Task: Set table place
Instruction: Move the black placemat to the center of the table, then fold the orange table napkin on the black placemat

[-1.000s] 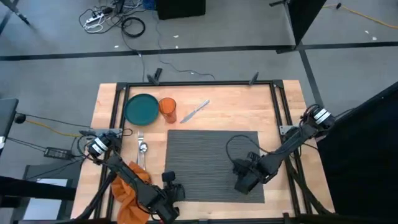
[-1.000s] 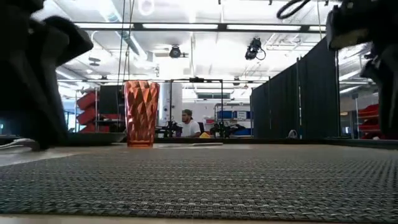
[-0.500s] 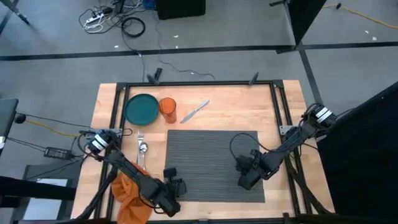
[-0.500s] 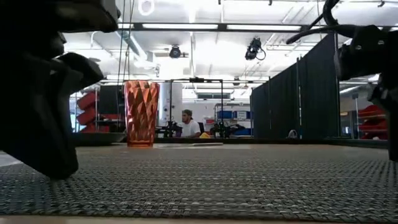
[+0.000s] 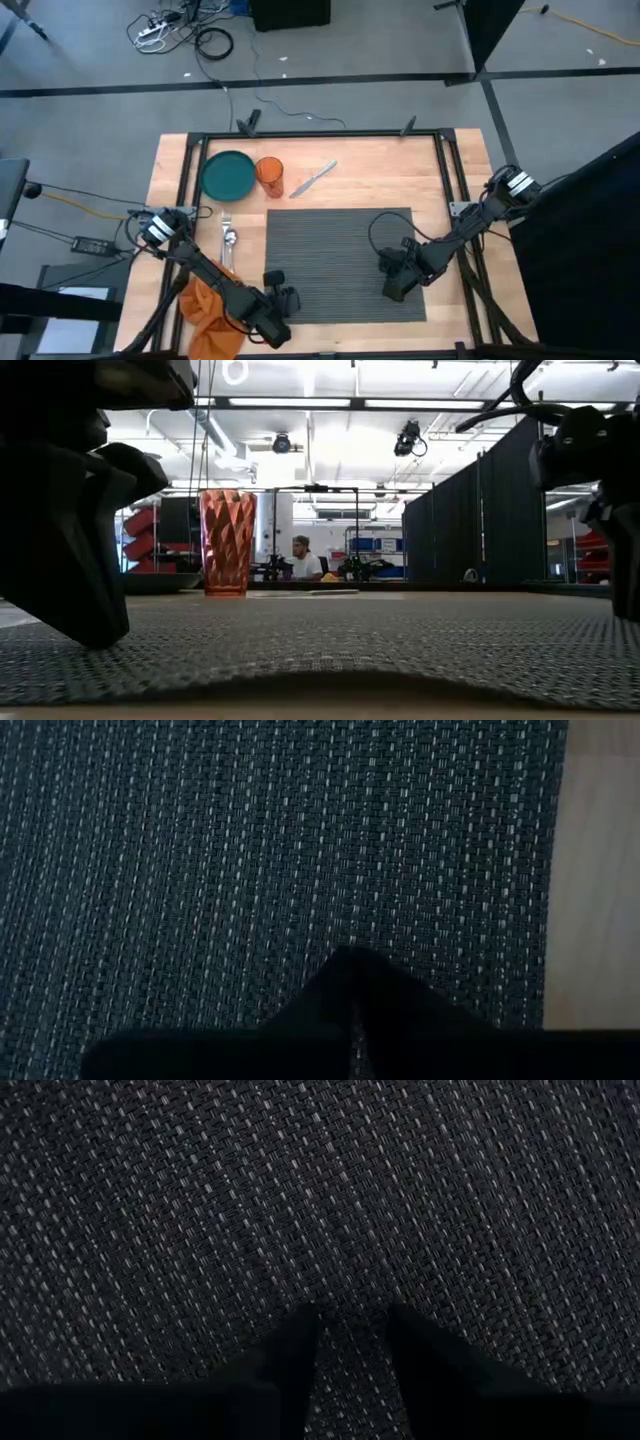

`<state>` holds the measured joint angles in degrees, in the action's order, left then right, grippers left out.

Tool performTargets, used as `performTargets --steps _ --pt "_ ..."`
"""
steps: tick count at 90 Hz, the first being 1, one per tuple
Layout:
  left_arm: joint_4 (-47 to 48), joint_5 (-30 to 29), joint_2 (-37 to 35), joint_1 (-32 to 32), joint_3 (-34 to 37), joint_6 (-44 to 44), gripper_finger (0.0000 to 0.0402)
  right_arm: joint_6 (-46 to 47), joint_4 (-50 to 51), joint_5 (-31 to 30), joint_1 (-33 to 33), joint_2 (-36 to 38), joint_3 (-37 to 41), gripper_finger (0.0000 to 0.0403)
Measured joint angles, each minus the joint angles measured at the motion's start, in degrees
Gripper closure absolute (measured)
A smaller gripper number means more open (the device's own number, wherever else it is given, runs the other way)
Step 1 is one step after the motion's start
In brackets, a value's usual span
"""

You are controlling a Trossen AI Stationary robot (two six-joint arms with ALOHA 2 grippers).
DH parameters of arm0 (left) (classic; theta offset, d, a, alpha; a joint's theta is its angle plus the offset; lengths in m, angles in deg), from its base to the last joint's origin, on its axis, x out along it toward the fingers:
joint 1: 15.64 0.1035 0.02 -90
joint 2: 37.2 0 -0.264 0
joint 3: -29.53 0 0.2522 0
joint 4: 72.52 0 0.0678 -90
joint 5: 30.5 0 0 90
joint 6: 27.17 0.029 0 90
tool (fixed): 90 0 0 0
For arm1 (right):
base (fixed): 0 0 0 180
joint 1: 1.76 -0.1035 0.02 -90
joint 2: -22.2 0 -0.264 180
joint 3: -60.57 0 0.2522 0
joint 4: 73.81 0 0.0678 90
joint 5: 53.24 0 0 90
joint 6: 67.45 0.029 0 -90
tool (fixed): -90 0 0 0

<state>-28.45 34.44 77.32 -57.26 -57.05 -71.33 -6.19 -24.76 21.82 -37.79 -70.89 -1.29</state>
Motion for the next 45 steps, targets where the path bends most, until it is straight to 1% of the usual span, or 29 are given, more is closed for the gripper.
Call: performTargets --steps 10,16,28,32,38,45 --pt "0.4 0.0 0.0 0.0 -0.1 0.0 0.0402 -0.2 1.5 0.8 0.0 1.0 0.1 0.0298" --pt "2.4 -0.2 -0.2 0.0 -0.8 0.0 0.0402 0.2 2.8 0.9 0.0 2.2 0.2 0.0298" --pt "11.7 -0.4 -0.9 0.0 -5.2 0.8 0.0402 -0.2 2.5 3.2 0.0 6.8 0.2 0.0294" --pt "14.9 -0.4 -1.5 0.0 -6.8 2.1 0.0402 -0.8 2.4 3.1 0.0 8.8 0.2 0.0290" --pt "17.9 -0.7 -2.8 0.0 -8.3 2.7 0.0401 -2.5 2.3 1.1 0.0 12.1 0.1 0.0280" --pt "24.6 -0.3 -4.3 0.8 -8.5 -0.1 0.0398 -5.0 2.3 -5.1 0.2 14.7 0.1 0.0260"
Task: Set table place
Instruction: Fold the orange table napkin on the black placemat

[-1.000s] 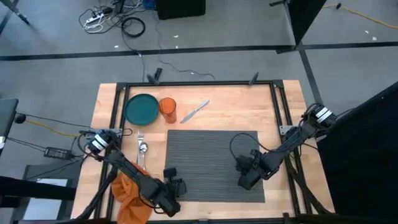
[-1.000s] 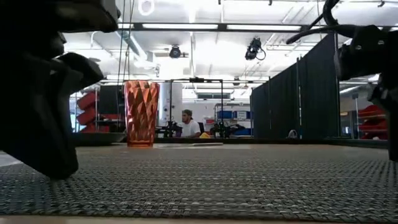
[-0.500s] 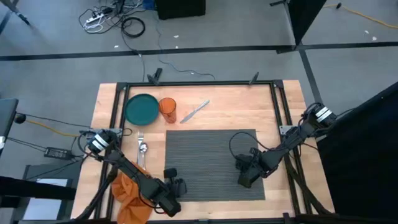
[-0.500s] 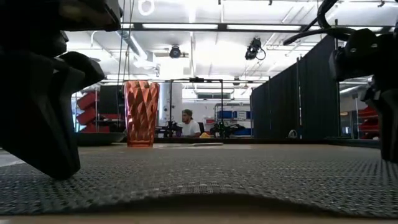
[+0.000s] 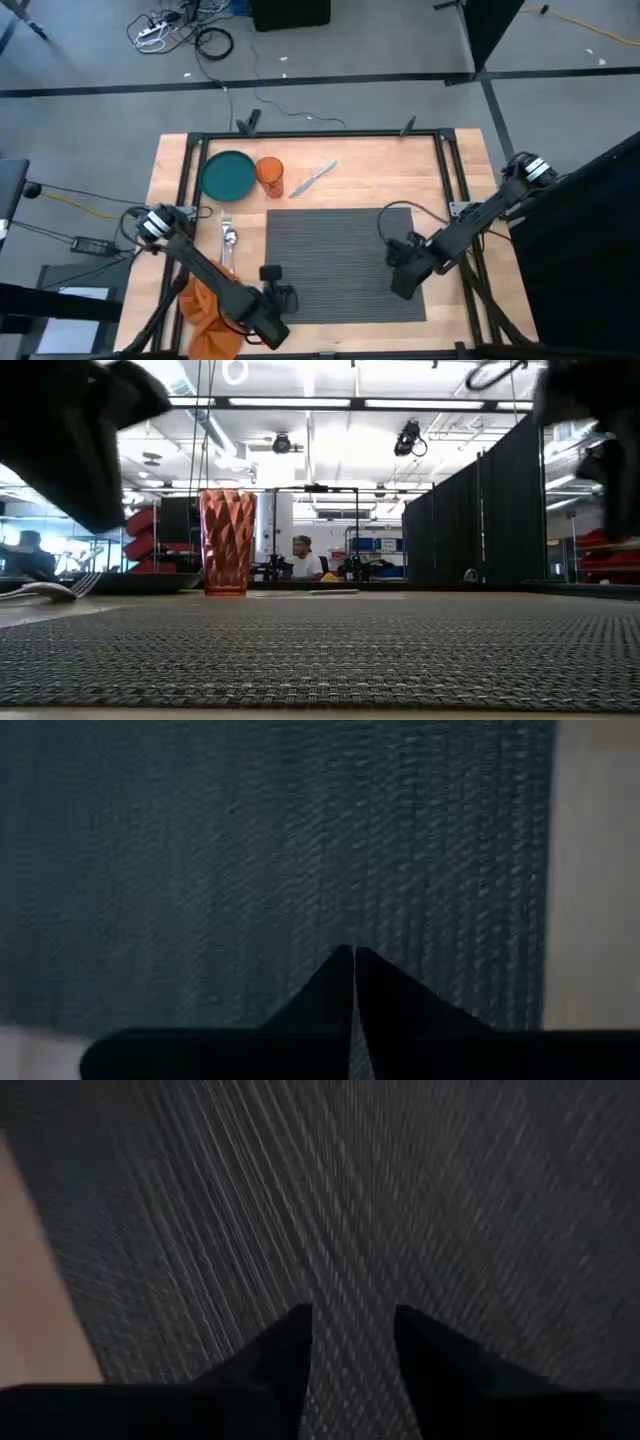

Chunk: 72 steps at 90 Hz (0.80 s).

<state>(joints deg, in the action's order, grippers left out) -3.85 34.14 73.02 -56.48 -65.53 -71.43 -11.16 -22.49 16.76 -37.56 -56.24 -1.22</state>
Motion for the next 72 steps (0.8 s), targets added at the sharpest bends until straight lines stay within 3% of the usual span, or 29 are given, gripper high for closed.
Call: performTargets --steps 11,21,37,50,72 --pt "17.0 1.4 -2.7 2.0 0.1 -7.0 0.0369 -3.6 -0.4 -10.6 0.6 0.9 0.0 0.0222" --pt "26.5 0.4 -6.4 2.4 0.2 -15.3 0.0323 -5.4 -0.8 -14.2 2.3 -0.6 0.0 0.0192" --pt "22.5 0.4 -15.1 -0.9 4.7 -29.5 0.0239 -6.6 -3.9 -11.9 4.1 -5.0 1.8 0.0164" --pt "18.3 12.4 -20.4 -5.0 8.5 -37.6 0.0188 -9.0 -6.5 -6.9 4.6 -8.5 2.3 0.0158" --pt "18.0 24.2 -20.7 -10.5 8.6 -29.4 0.0175 -13.0 -12.3 -3.8 2.9 -9.7 2.4 0.0164"
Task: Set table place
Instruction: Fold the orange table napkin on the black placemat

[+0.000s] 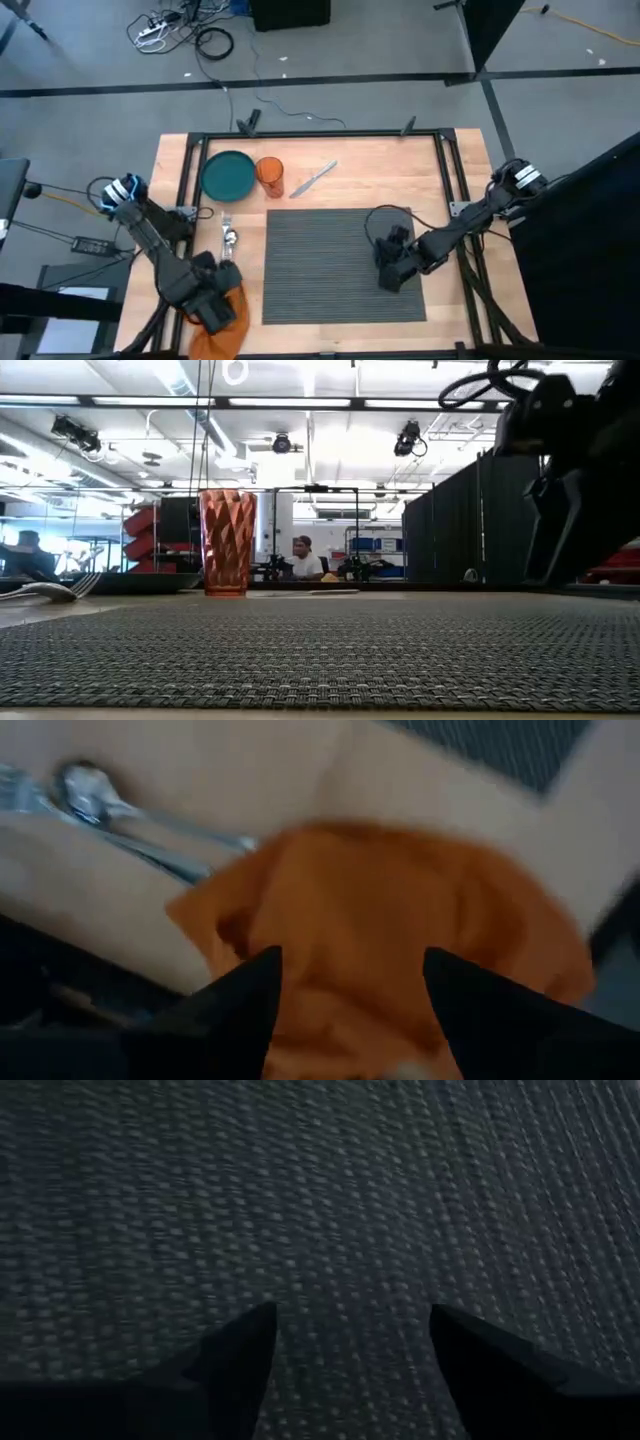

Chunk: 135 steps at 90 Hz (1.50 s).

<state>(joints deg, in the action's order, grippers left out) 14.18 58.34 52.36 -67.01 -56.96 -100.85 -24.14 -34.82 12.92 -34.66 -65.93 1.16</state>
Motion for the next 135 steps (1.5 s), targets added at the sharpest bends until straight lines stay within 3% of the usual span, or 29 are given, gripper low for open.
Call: performTargets --steps 10,30,46,60,77,97,109,127,135 --pt "-2.4 5.2 0.5 -1.4 0.0 1.3 0.0178 0.1 -0.3 0.7 -0.9 0.2 0.0 0.0167" --pt "-13.3 5.4 2.9 -1.8 0.0 8.3 0.0178 0.0 -2.1 1.0 -2.4 0.1 0.0 0.0174" --pt "-12.4 9.7 8.0 -1.9 0.0 18.0 0.0179 0.1 -2.9 0.9 -2.5 0.1 0.0 0.0177" --pt "-6.4 15.6 11.3 -1.9 0.0 21.0 0.0179 0.5 -2.9 0.7 -2.5 0.1 0.0 0.0178" --pt "2.4 10.6 11.8 -1.9 -2.5 21.0 0.0179 1.0 -3.0 -0.7 -2.5 0.1 0.0 0.0181" --pt "4.4 6.7 12.1 -1.8 -0.7 20.7 0.0183 1.0 -3.1 -0.8 -2.7 0.1 0.0 0.0183" --pt "4.2 7.3 12.1 -1.8 0.9 20.5 0.0224 0.6 -3.1 -0.8 -3.1 0.1 0.0 0.0184" --pt "4.2 4.9 12.1 -0.7 -0.7 19.1 0.0371 -1.3 -3.3 -0.4 -3.4 0.1 0.0 0.0190" --pt "4.2 1.3 12.1 0.3 -3.6 18.3 0.0392 -2.6 -3.6 1.2 -3.4 0.6 -0.3 0.0193"
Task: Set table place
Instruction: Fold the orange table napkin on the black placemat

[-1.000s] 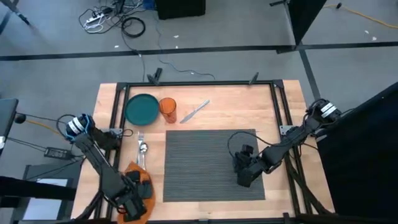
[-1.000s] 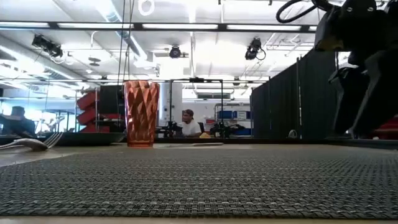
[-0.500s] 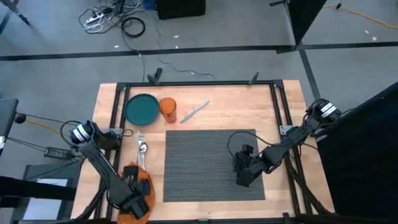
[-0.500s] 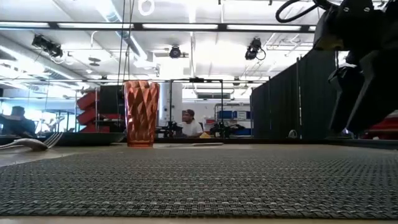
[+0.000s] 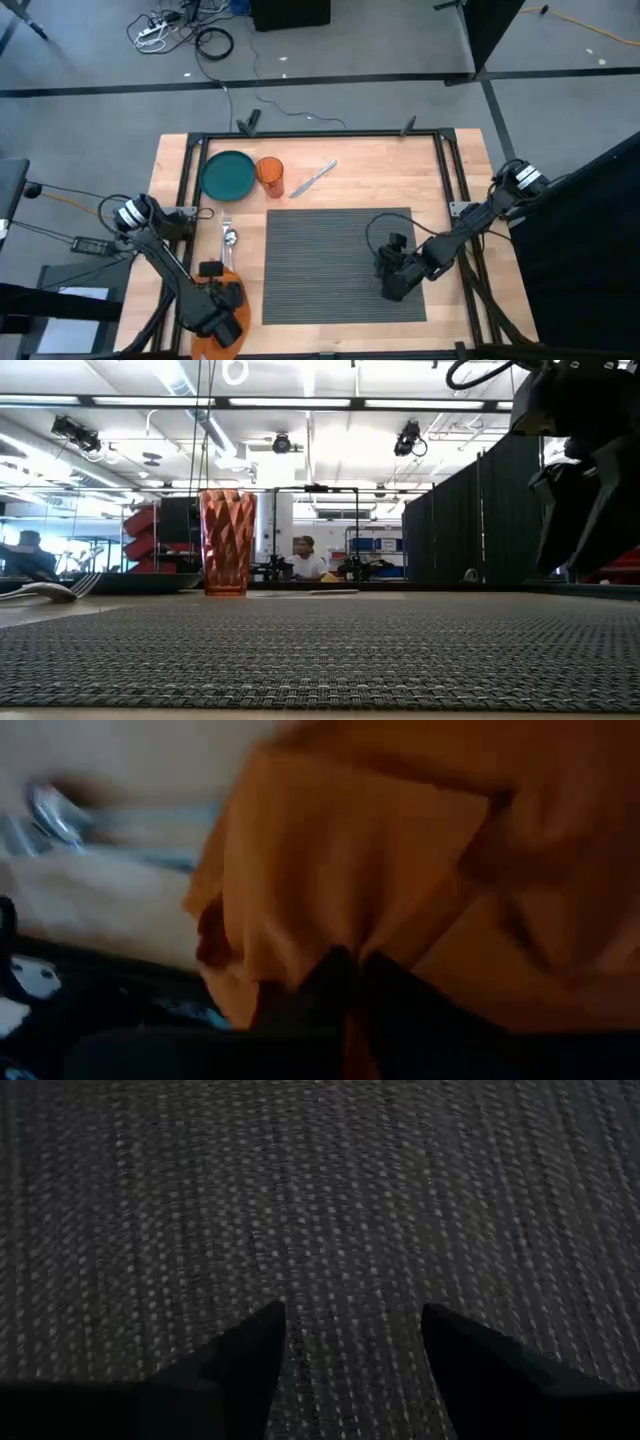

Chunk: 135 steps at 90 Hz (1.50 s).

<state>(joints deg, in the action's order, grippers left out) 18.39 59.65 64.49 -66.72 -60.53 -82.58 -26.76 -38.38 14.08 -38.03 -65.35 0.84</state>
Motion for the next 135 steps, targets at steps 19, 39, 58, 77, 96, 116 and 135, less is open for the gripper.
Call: performTargets --steps 19,39,58,77,96,116,135 --pt "5.0 -13.4 0.0 3.6 -11.1 -0.4 0.0401 -5.1 -3.9 0.0 -0.1 4.2 -2.1 0.0200" --pt "13.2 -27.9 -0.1 7.7 -23.5 1.0 0.0401 -17.4 -17.8 -2.7 1.4 5.1 -2.1 0.0197" --pt "13.0 -33.7 -0.4 11.1 -34.3 9.0 0.0402 -21.4 -21.2 -2.7 3.3 6.1 -2.2 0.0195" --pt "11.0 -40.7 -0.5 14.1 -43.6 17.1 0.0402 -26.9 -21.6 -0.9 4.2 11.0 -3.4 0.0180" --pt "-2.9 -40.7 -0.5 19.2 -41.5 29.7 0.0402 -28.2 -15.6 -0.6 4.2 20.1 -5.8 0.0157" --pt "-20.8 -40.7 -0.4 25.2 -34.5 39.9 0.0402 -17.9 -14.3 -0.7 3.7 18.8 -3.4 0.0151" --pt "-23.6 -40.8 -0.4 28.6 -34.0 41.7 0.0402 -13.2 -25.0 -7.0 3.0 8.1 -0.4 0.0167"
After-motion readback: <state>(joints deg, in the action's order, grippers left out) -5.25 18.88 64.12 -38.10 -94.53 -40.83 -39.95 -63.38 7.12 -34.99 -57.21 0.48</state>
